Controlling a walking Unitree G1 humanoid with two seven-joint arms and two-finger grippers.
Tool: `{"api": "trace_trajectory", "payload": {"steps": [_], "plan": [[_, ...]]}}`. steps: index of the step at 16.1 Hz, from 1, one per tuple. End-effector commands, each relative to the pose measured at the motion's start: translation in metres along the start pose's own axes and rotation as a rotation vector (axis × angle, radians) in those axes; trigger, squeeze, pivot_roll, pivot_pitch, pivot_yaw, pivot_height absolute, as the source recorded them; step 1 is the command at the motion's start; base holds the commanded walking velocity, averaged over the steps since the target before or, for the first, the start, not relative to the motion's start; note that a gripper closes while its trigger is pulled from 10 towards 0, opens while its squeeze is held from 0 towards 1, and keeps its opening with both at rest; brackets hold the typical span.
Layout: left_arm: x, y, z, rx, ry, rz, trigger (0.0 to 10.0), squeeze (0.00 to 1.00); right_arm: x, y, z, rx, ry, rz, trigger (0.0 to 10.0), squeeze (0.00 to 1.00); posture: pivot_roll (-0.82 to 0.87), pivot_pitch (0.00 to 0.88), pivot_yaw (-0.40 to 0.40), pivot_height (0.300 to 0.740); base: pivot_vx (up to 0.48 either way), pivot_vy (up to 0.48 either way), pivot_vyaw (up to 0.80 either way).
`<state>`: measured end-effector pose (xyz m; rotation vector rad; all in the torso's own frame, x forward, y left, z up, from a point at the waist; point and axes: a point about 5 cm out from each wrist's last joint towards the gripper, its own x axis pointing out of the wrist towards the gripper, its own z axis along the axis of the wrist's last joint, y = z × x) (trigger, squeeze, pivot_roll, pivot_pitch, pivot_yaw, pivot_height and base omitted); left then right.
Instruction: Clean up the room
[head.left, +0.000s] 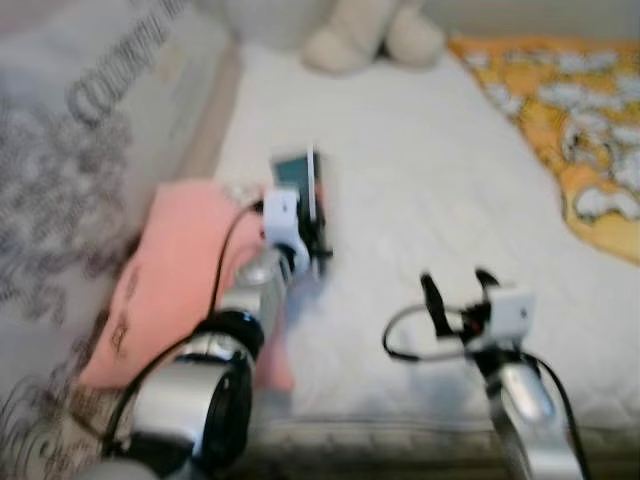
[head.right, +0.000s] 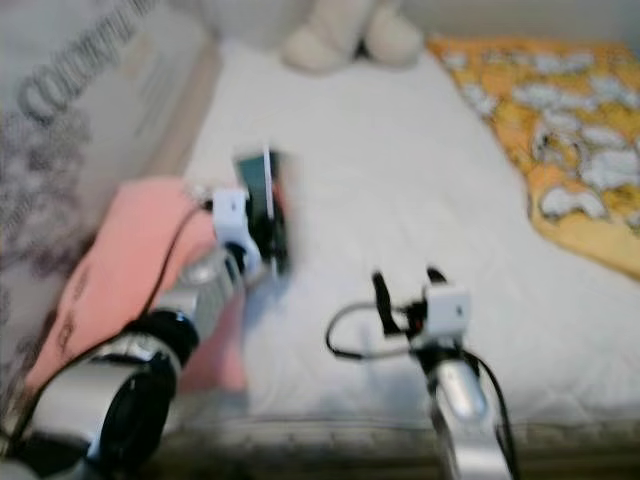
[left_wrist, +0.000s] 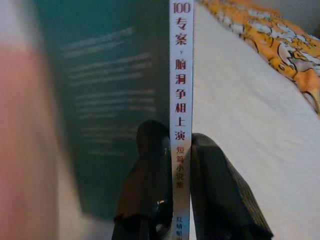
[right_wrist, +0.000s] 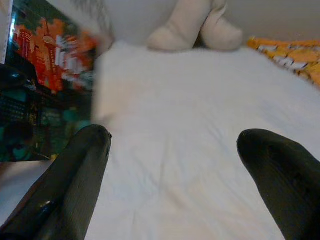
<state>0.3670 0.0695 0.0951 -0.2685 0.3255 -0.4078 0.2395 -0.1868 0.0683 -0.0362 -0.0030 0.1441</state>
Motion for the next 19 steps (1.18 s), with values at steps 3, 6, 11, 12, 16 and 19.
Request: {"api": "trace_trajectory", "payload": {"steps": [3,6,11,12,16,19], "plan": [[0.004,-0.01,-0.001,-0.082,0.077,-0.067,10.0,0.0,-0.005,-0.001,0.005,-0.003,0.004,0.025,10.0,0.0,-0.21,0.0,-0.032,0.74,0.0,0.0,0.0],[-0.008,0.009,-0.028,-0.167,0.232,-0.069,10.0,0.0,-0.011,-0.003,0.005,-0.005,0.023,0.031,10.0,0.0,-0.23,0.0,-0.029,0.74,0.0,0.0,0.0],[-0.015,0.017,-0.032,-0.042,0.341,-0.132,10.0,0.0,-0.014,0.003,0.006,0.006,0.037,0.046,10.0,0.0,-0.23,0.0,-0.027,0.74,0.0,0.0,0.0],[-0.014,0.015,-0.029,-0.027,0.343,-0.158,10.0,0.0,-0.013,0.003,0.006,0.008,0.039,0.049,10.0,0.0,-0.22,0.0,-0.026,0.74,0.0,0.0,0.0],[-0.02,0.038,-0.031,0.337,0.415,-0.007,10.0,0.0,-0.011,0.006,0.005,0.013,0.047,0.057,10.0,0.0,-0.22,0.0,-0.019,0.74,0.0,0.0,0.0],[-0.02,0.042,-0.028,0.381,0.403,0.044,10.0,0.0,-0.011,0.007,0.005,0.014,0.047,0.059,10.0,0.0,-0.22,0.0,-0.02,0.74,0.0,0.0,0.0]]}}
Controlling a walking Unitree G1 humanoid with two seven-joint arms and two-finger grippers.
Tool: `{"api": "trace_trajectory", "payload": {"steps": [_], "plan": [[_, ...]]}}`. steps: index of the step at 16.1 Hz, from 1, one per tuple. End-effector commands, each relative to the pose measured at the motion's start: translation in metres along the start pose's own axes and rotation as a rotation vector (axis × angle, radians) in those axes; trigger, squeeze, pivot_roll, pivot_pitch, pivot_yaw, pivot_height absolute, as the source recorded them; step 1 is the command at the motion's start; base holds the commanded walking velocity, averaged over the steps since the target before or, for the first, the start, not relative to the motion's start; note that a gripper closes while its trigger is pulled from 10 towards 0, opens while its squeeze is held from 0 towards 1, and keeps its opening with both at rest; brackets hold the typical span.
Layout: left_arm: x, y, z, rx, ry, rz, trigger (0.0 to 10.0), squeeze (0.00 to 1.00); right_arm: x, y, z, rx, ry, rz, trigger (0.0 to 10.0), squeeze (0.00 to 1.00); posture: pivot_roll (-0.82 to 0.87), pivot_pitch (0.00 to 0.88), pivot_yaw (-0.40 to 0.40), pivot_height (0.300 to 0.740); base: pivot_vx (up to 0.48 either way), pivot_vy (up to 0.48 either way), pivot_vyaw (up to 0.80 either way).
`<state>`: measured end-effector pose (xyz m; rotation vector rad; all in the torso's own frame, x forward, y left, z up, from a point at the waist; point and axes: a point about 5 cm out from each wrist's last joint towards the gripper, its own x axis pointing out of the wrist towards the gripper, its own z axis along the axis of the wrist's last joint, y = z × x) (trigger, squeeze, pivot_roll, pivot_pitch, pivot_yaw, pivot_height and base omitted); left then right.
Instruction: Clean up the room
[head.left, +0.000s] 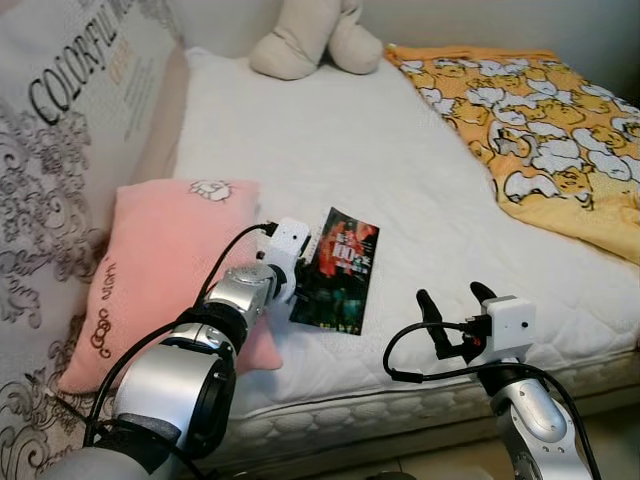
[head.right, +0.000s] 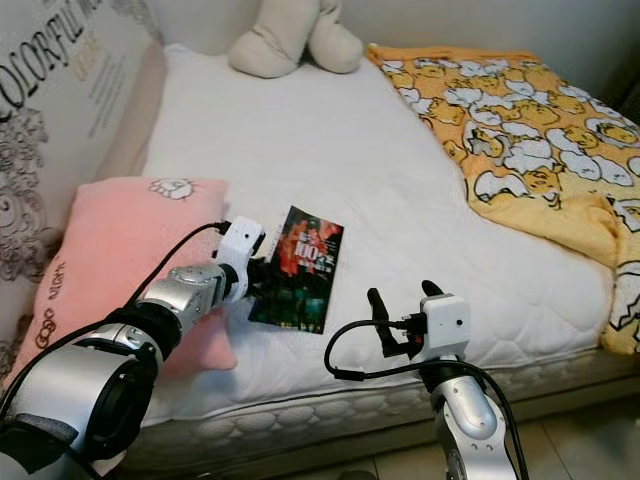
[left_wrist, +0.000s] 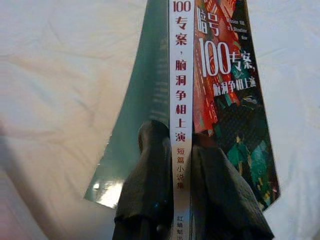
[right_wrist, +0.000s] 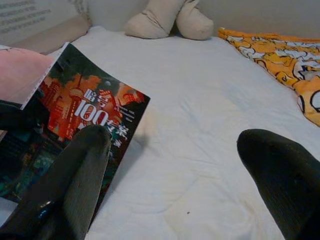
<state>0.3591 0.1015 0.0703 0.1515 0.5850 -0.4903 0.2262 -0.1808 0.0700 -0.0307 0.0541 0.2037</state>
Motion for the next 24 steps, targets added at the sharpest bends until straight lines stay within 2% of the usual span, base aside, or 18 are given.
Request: {"api": "trace_trajectory", "payload": {"steps": [1,2,3,4,5,6,7,8,12,13,14,15,19,23,24], "plan": [[-0.002,0.008,-0.008,0.014,0.046,0.07,10.0,0.0,0.002,0.0,0.003,0.003,-0.007,0.002,10.0,0.0,-0.22,0.0,-0.02,0.74,0.0,0.0,0.0],[-0.002,0.008,-0.008,0.014,0.046,0.07,10.0,0.0,0.002,0.0,0.003,0.003,-0.007,0.002,10.0,0.0,-0.22,0.0,-0.02,0.74,0.0,0.0,0.0],[-0.003,0.012,-0.006,-0.02,0.036,0.122,10.0,0.0,0.002,-0.002,0.003,0.001,-0.005,0.003,10.0,0.0,-0.22,0.0,-0.023,0.74,0.0,0.0,0.0],[-0.003,0.013,-0.005,-0.041,0.039,0.148,10.0,0.24,0.002,-0.003,0.003,0.0,-0.002,0.003,10.0,0.0,-0.22,0.0,-0.023,0.74,0.0,0.0,0.0],[-0.003,0.015,-0.006,-0.052,0.042,0.173,10.0,0.3,0.002,-0.003,0.002,-0.001,0.001,0.005,10.0,0.0,-0.22,0.0,-0.025,0.74,0.0,0.0,0.0],[-0.004,0.016,-0.006,-0.056,0.045,0.186,10.0,0.3,0.002,-0.003,0.002,-0.001,0.003,0.006,10.0,0.0,-0.22,0.0,-0.025,0.74,0.0,0.0,0.0],[-0.004,0.017,-0.008,-0.063,0.054,0.196,10.0,0.6,0.002,-0.003,0.002,0.0,0.004,0.008,10.0,0.0,-0.21,0.0,-0.028,0.74,0.0,0.0,0.0],[-0.004,0.017,-0.011,-0.047,0.068,0.201,10.0,1.0,0.003,-0.002,0.001,0.0,0.006,0.013,10.0,0.0,-0.21,0.0,-0.03,0.74,0.0,0.0,0.0],[-0.006,0.023,-0.014,0.003,0.091,0.227,10.0,1.0,0.006,-0.001,0.001,0.0,0.011,0.027,10.0,0.0,-0.19,0.0,-0.04,0.74,0.0,0.0,0.0],[-0.007,0.025,-0.009,0.107,0.084,0.234,10.0,1.0,0.007,-0.001,0.001,-0.001,0.012,0.033,10.0,0.0,-0.19,0.0,-0.043,0.74,0.0,0.0,0.0],[-0.007,0.026,-0.005,0.172,0.076,0.233,10.0,1.0,0.007,-0.001,0.001,-0.001,0.012,0.036,10.0,0.0,-0.19,0.0,-0.043,0.74,0.0,0.0,0.0],[-0.007,0.026,0.008,0.297,0.047,0.225,10.0,1.0,0.008,0.001,0.0,0.001,0.012,0.043,10.0,0.0,-0.18,0.0,-0.047,0.74,0.0,0.0,0.0],[-0.006,0.018,0.036,0.467,-0.051,0.17,10.0,1.0,0.011,0.005,-0.001,0.007,0.016,0.066,10.0,0.0,-0.17,0.0,-0.05,0.74,0.0,0.0,0.0],[-0.006,0.012,0.046,0.581,-0.078,0.148,10.0,1.0,0.013,0.007,-0.002,0.008,0.016,0.074,10.0,0.0,-0.17,0.0,-0.047,0.74,0.0,0.0,0.0],[-0.006,0.014,0.044,0.638,-0.062,0.171,10.0,1.0,0.013,0.007,-0.002,0.008,0.016,0.075,10.0,0.0,-0.18,0.0,-0.043,0.74,0.0,0.0,0.0]]}}
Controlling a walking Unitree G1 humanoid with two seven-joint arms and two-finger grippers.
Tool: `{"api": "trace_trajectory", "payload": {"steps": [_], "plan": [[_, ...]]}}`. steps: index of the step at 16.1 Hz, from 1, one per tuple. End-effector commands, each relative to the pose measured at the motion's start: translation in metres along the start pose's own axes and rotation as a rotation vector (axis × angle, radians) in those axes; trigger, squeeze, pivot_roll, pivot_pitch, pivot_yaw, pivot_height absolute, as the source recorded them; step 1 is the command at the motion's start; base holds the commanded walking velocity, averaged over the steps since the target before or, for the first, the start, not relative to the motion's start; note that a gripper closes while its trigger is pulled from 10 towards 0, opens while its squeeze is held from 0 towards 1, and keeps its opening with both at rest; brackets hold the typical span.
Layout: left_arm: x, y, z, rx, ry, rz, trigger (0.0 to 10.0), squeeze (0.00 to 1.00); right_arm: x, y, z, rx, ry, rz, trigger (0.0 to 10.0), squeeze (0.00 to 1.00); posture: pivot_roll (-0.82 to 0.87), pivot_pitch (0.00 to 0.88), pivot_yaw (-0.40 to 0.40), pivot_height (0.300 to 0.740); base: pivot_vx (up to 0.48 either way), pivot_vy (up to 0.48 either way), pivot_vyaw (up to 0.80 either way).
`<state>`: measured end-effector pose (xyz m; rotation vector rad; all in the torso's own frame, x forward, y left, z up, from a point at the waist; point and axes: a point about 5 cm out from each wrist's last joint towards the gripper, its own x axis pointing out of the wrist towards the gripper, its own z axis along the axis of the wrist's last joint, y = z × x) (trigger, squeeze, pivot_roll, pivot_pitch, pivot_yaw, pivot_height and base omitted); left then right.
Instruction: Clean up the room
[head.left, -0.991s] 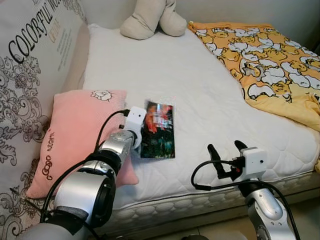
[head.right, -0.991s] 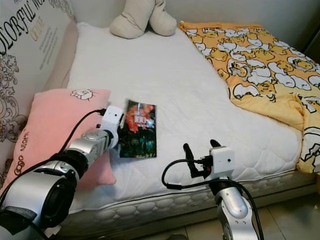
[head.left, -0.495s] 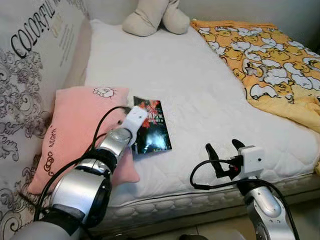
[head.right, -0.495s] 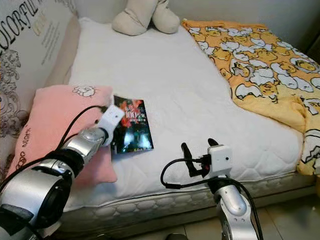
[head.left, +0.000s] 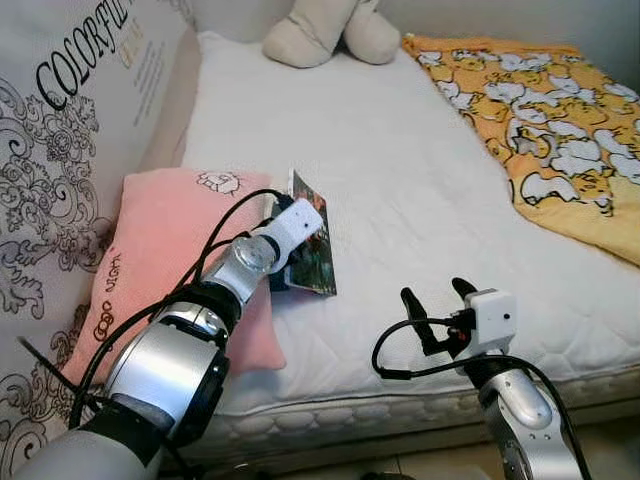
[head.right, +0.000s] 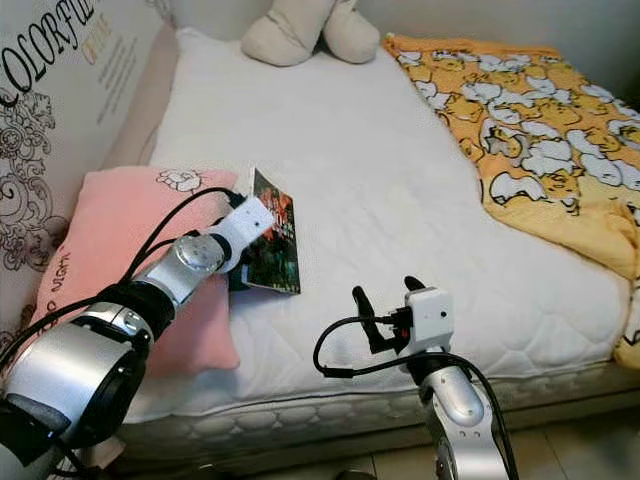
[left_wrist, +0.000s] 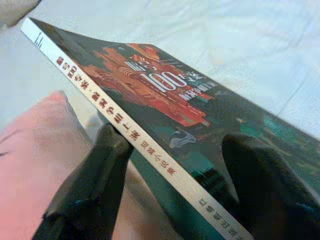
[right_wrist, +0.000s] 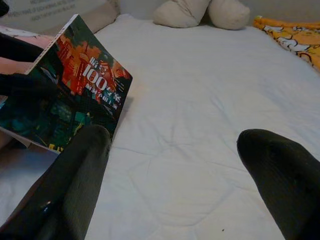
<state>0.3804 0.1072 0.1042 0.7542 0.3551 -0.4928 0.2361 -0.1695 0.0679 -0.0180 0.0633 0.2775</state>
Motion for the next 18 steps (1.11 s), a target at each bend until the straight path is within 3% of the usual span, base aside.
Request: {"api": "trace_trajectory", "payload": {"steps": [1,6,7,10,12,13,14,15,16,17,18], "plan": [[0.0,0.003,0.002,0.056,0.006,0.011,10.0,1.0,0.0,-0.002,-0.002,-0.004,0.01,0.002,10.0,0.0,-0.18,0.0,-0.043,0.74,0.0,0.0,0.0],[-0.003,0.014,-0.005,0.123,0.024,0.075,10.0,1.0,-0.001,-0.003,-0.003,-0.007,0.016,0.003,10.0,0.0,-0.19,0.0,-0.047,0.74,0.0,0.0,0.0],[-0.004,0.022,-0.002,0.138,0.013,0.11,10.0,1.0,-0.001,-0.003,-0.003,-0.009,0.018,0.005,10.0,0.0,-0.19,0.0,-0.051,0.74,0.0,0.0,0.0],[-0.006,0.032,0.003,0.067,-0.009,0.134,10.0,1.0,0.0,-0.004,-0.004,-0.012,0.021,0.01,10.0,0.0,-0.18,0.0,-0.05,0.74,0.0,0.0,0.0],[-0.006,0.029,0.003,-0.06,-0.026,0.101,10.0,1.0,0.001,-0.002,-0.004,-0.01,0.022,0.012,10.0,0.0,-0.18,0.0,-0.044,0.74,0.0,0.0,0.0],[-0.006,0.03,0.003,-0.23,-0.081,0.111,10.0,0.0,0.0,-0.001,-0.005,-0.004,0.02,0.007,10.0,0.0,-0.18,0.0,-0.039,0.74,0.0,0.0,0.0],[-0.007,0.032,0.004,-0.314,-0.117,0.13,10.0,0.0,0.0,-0.001,-0.005,0.0,0.018,0.003,10.0,0.0,-0.18,0.0,-0.039,0.74,0.0,0.0,0.0],[-0.009,0.038,0.004,-0.465,-0.181,0.209,10.0,0.0,-0.001,-0.001,-0.004,0.002,0.009,-0.01,10.0,0.0,-0.18,0.0,-0.029,0.74,0.0,0.0,0.0],[-0.011,0.042,0.003,-0.561,-0.222,0.256,10.0,0.0,-0.002,-0.001,-0.004,0.004,0.0,-0.021,10.0,0.0,-0.18,0.0,-0.028,0.74,0.0,0.0,0.0],[-0.015,0.042,-0.006,-0.744,-0.295,0.345,10.0,0.0,-0.003,-0.002,-0.002,0.011,-0.015,-0.041,10.0,0.0,-0.18,0.0,-0.018,0.74,0.0,0.0,0.0],[-0.018,0.033,-0.013,-0.842,-0.344,0.387,10.0,0.0,-0.003,-0.002,-0.002,0.014,-0.021,-0.052,10.0,0.0,-0.17,0.0,-0.015,0.74,0.0,0.0,0.0]]}}
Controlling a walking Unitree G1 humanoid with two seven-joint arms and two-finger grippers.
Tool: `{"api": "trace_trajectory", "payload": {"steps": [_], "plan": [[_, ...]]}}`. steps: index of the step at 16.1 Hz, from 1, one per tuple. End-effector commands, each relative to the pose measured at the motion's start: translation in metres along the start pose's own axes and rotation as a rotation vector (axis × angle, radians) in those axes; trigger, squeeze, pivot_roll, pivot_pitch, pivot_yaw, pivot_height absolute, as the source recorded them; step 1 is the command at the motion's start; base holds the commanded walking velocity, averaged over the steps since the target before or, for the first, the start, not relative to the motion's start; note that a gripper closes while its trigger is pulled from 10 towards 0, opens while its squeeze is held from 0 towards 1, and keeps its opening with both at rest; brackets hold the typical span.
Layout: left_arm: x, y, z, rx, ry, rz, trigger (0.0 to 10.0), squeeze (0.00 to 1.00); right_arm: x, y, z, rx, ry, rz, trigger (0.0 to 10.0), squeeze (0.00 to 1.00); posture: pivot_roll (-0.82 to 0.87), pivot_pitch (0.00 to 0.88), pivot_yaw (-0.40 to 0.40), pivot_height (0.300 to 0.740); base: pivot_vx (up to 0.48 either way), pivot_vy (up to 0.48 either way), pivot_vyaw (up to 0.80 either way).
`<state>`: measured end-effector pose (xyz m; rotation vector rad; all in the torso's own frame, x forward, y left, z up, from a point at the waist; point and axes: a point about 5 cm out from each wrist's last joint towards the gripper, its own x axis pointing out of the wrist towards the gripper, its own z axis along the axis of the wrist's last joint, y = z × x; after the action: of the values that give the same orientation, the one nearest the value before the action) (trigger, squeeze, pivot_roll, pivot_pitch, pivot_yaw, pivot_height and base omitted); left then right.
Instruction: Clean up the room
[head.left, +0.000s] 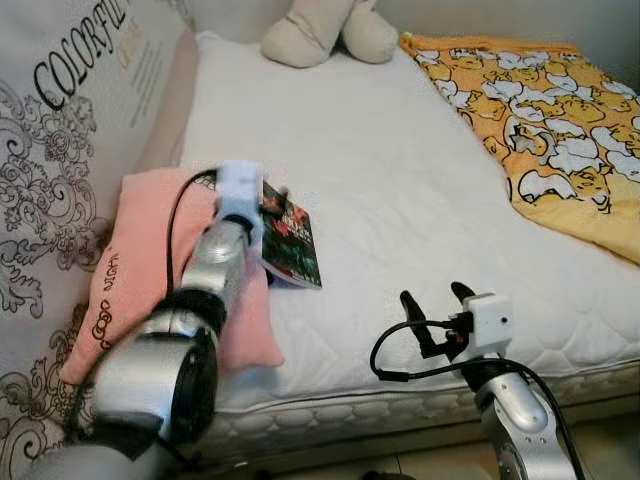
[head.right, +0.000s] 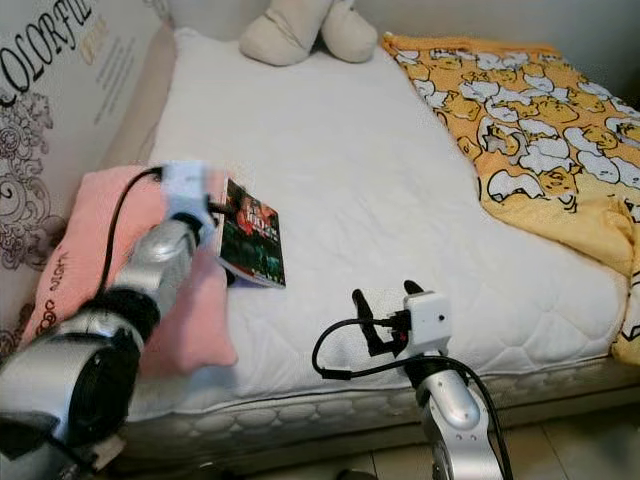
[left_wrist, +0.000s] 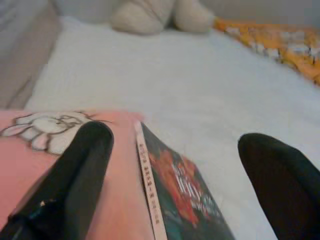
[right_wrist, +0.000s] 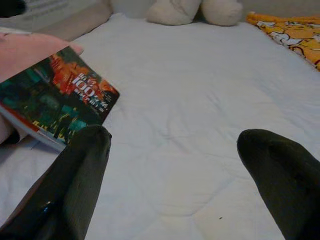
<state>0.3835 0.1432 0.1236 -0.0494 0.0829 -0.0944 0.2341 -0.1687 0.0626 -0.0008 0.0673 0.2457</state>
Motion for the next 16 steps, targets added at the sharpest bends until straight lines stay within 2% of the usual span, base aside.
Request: {"api": "trace_trajectory", "payload": {"steps": [1,2,4,5,8,9,12,14,15,16], "plan": [[-0.006,-0.004,-0.007,-0.082,-0.038,0.025,10.0,0.0,-0.001,-0.004,0.004,-0.004,-0.024,-0.025,10.0,0.0,-0.17,0.0,-0.014,0.74,0.0,0.0,0.0],[-0.013,-0.012,-0.015,-0.112,-0.061,0.015,10.0,0.0,-0.001,-0.004,0.004,-0.002,-0.027,-0.029,10.0,0.0,-0.16,0.0,-0.018,0.74,0.0,0.0,0.0],[-0.02,-0.033,-0.025,-0.075,-0.064,-0.037,10.0,0.0,0.002,-0.002,0.003,0.004,-0.026,-0.025,10.0,0.0,-0.14,0.0,-0.027,0.74,0.0,0.0,0.0],[-0.019,-0.036,-0.027,-0.081,-0.048,-0.047,10.0,0.0,0.003,0.0,0.003,0.004,-0.025,-0.019,10.0,0.0,-0.14,0.0,-0.028,0.74,0.0,0.0,0.0],[-0.013,-0.048,-0.027,0.014,0.034,-0.13,10.0,0.0,0.004,0.001,0.003,0.002,-0.023,-0.007,10.0,0.0,-0.15,0.0,-0.028,0.74,0.0,0.0,0.0],[-0.012,-0.048,-0.028,0.044,0.055,-0.128,10.0,0.0,0.004,0.001,0.003,0.002,-0.021,-0.008,10.0,0.0,-0.15,0.0,-0.027,0.74,0.0,0.0,0.0],[-0.005,-0.046,-0.025,0.212,0.107,-0.068,10.0,0.0,-0.002,0.0,0.0,0.001,-0.011,-0.017,10.0,0.0,-0.17,0.0,-0.02,0.74,0.0,0.0,0.0],[-0.004,-0.044,-0.024,0.266,0.124,-0.036,10.0,0.0,-0.004,0.0,0.0,0.0,-0.006,-0.019,10.0,0.0,-0.18,0.0,-0.018,0.74,0.0,0.0,0.0],[-0.002,-0.037,-0.024,0.297,0.156,0.028,10.0,0.0,-0.006,-0.001,-0.001,0.0,-0.001,-0.02,10.0,0.0,-0.19,0.0,-0.017,0.74,0.0,0.0,0.0],[-0.002,-0.035,-0.024,0.305,0.164,0.049,10.0,0.0,-0.006,-0.001,-0.001,0.0,0.0,-0.021,10.0,0.0,-0.19,0.0,-0.017,0.74,0.0,0.0,0.0]]}}
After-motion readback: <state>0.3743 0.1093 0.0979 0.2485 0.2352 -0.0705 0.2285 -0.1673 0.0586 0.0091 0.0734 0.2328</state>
